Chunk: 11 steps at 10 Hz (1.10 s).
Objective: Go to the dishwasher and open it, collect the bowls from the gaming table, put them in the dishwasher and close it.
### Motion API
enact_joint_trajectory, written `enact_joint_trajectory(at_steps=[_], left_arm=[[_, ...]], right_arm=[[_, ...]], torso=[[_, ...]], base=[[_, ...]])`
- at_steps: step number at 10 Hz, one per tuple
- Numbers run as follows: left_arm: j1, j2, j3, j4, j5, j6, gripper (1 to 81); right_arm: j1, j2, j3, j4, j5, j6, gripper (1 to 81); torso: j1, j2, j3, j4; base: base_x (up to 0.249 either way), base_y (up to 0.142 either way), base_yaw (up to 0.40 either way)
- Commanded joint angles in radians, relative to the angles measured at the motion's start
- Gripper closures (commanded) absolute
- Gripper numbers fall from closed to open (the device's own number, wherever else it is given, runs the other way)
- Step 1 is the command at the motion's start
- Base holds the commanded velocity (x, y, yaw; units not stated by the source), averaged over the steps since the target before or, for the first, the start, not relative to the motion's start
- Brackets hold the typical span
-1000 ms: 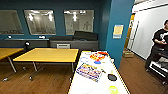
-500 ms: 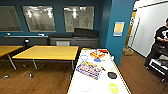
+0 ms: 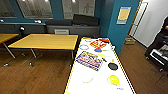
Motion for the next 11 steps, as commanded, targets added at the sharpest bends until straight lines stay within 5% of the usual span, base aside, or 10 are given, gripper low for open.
enact_joint_trajectory(at_steps=[1, 4, 9, 11], left_arm=[[-0.015, -0.004, 0.005, -0.009, 0.061, 0.002, 1.0], [-0.016, -0.009, 0.005, -0.009, 0.061, 0.002, 1.0], [-0.016, -0.017, 0.005, -0.029, 0.061, 0.002, 1.0], [-0.016, -0.011, 0.005, -0.030, 0.062, 0.002, 1.0]], right_arm=[[0.215, -0.092, 0.006, -0.002, -0.131, 0.112, 1.0], [0.372, -0.069, -0.067, -0.002, -0.241, 0.198, 1.0], [0.613, 0.012, -0.156, -0.003, -0.371, 0.296, 1.0], [0.637, 0.083, -0.227, 0.004, -0.393, 0.318, 1.0]], torso=[[0.000, 0.000, -0.079, 0.000], [0.000, 0.001, -0.157, 0.000], [0.001, 0.002, -0.141, 0.000], [0.001, 0.002, -0.141, 0.000]], base=[[0.000, 0.000, 0.000], [0.000, 0.000, 0.000], [0.000, 0.000, 0.000], [0.000, 0.000, 0.000]])
